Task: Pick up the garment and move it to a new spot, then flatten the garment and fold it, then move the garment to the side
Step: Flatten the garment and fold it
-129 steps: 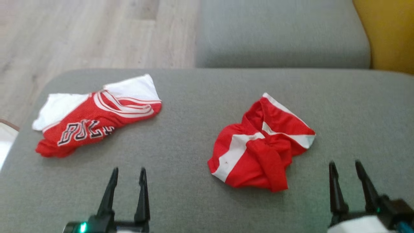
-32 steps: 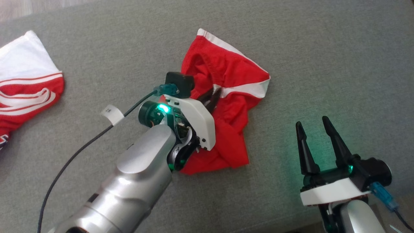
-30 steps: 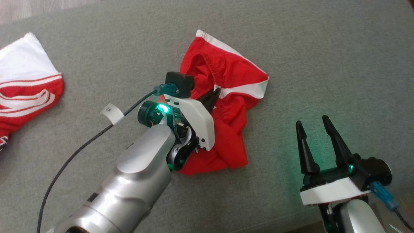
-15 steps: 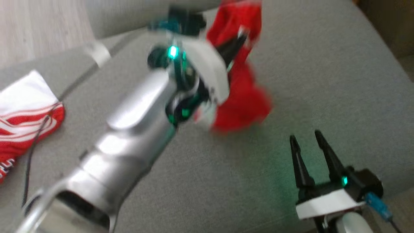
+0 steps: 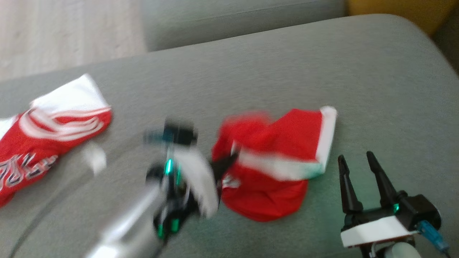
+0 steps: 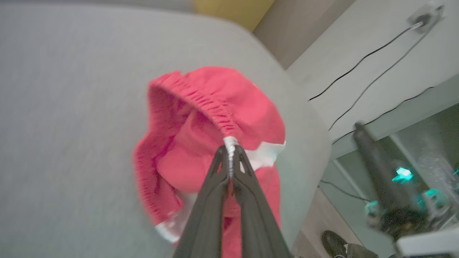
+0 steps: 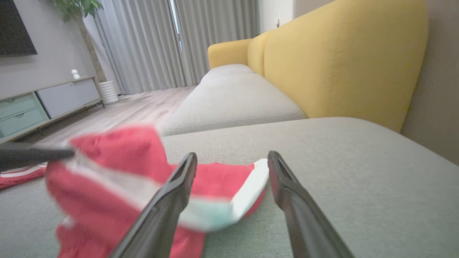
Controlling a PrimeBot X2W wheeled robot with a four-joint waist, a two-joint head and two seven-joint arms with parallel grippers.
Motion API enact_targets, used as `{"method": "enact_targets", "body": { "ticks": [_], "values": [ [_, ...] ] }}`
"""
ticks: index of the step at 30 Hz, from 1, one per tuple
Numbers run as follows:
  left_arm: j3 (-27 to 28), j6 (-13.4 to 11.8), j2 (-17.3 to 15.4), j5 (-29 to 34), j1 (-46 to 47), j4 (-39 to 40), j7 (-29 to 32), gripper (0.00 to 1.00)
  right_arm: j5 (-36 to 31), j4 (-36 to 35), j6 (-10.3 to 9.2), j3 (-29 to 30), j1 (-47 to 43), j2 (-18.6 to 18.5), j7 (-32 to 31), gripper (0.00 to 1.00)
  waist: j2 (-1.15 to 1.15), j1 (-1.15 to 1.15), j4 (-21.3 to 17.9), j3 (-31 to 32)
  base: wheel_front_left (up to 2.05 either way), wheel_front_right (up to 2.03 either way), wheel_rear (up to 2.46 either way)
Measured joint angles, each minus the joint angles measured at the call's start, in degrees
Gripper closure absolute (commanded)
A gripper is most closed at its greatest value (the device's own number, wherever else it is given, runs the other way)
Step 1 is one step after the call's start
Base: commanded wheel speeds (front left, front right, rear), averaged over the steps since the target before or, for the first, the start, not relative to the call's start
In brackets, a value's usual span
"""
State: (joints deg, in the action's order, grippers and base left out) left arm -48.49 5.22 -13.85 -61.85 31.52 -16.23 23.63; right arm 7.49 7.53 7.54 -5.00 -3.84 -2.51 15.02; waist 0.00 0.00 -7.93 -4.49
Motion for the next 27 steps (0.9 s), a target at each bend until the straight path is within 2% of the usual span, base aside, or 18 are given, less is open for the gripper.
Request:
{"method": "enact_targets", "body": {
  "ticks": [3, 4, 5, 6, 11, 15, 27],
  "values": [
    [-1.3, -0.36, -1.13, 2.0, -7.28, 0.02, -5.15, 1.0, -0.41, 0.24, 0.0, -0.01, -0.44, 0.08, 0.0, 0.0, 0.0, 0.0, 2.27, -0.91, 0.0, 0.0, 0.0],
    [-1.42, -0.56, -0.81, 2.53, -8.41, 0.11, -7.09, 0.65, -0.59, 0.29, -0.01, 0.11, -0.42, 0.04, 0.0, 0.0, 0.0, 0.0, 2.99, -1.21, 0.0, 0.0, 0.0],
    [-1.52, -0.73, -0.42, 3.05, -9.03, 0.25, -8.59, 0.06, -0.65, 0.33, 0.0, 0.21, -0.44, 0.05, 0.0, 0.0, 0.0, 0.0, 3.67, -1.48, 0.0, 0.0, 0.0],
    [-1.52, -0.9, 0.05, 3.74, -9.45, 0.42, -10.47, 0.0, -0.97, 0.38, -0.01, 0.37, -0.44, 0.05, 0.0, 0.0, 0.0, 0.01, 4.36, -1.71, 0.0, 0.0, 0.0],
    [-1.86, -1.37, 1.09, 5.28, -11.94, 2.03, -15.26, 0.0, -1.32, 0.4, -0.01, 1.58, -0.58, 0.04, 0.0, 0.0, 0.0, 0.01, 6.9, -2.0, 0.0, 0.0, 0.0],
    [-2.21, -1.71, 1.36, 5.45, -13.94, 3.23, -16.23, 0.0, -1.52, 0.51, -0.01, 1.58, -0.59, 0.05, 0.0, 0.0, 0.0, 0.0, 7.43, -1.57, 0.0, 0.0, 0.0],
    [-2.04, -2.14, 2.47, 6.03, -10.46, 2.03, -16.63, 0.0, -1.52, 1.19, -0.01, 0.32, -1.82, 0.04, 0.0, 0.0, 0.0, 0.0, 5.11, -1.03, 0.0, 0.0, 0.0]
  ]
}}
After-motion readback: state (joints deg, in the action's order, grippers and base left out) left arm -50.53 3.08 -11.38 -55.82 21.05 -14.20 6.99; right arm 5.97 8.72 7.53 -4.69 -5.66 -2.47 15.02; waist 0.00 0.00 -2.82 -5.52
